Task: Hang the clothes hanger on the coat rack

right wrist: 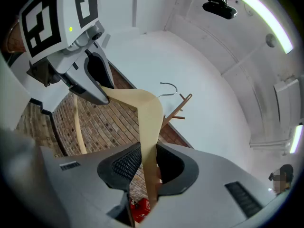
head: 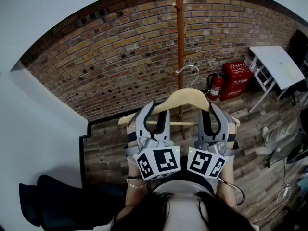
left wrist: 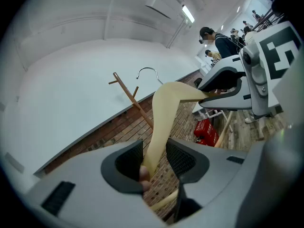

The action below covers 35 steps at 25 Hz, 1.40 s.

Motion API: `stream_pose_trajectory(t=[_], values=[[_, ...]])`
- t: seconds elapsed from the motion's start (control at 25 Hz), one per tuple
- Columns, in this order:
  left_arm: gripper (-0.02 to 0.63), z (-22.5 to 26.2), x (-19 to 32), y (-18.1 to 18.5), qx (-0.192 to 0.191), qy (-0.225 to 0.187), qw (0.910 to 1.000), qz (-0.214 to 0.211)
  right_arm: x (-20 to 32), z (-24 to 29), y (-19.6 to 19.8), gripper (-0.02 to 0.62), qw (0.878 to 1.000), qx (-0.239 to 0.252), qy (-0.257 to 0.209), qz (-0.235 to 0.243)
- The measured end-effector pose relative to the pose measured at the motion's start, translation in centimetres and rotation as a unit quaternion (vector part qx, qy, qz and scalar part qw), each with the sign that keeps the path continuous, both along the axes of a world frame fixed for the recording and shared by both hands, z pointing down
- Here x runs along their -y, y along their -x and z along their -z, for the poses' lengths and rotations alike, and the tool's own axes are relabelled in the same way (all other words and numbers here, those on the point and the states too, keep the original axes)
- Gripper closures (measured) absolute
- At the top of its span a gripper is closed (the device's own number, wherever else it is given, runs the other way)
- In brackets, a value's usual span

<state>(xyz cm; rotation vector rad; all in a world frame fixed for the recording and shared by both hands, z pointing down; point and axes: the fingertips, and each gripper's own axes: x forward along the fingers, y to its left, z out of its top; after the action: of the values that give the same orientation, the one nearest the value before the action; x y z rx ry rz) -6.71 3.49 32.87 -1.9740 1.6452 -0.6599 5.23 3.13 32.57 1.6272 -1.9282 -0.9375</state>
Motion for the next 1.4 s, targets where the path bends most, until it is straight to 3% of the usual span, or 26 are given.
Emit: stream_pose_trajectory(t=[1.4], values=[[0.449,1.0,14.3,-0.7,0.001,0.003,0.9999,0.012,14.5,1.0,-0.6,0.479,1.000,0.008,0.002,0.021]])
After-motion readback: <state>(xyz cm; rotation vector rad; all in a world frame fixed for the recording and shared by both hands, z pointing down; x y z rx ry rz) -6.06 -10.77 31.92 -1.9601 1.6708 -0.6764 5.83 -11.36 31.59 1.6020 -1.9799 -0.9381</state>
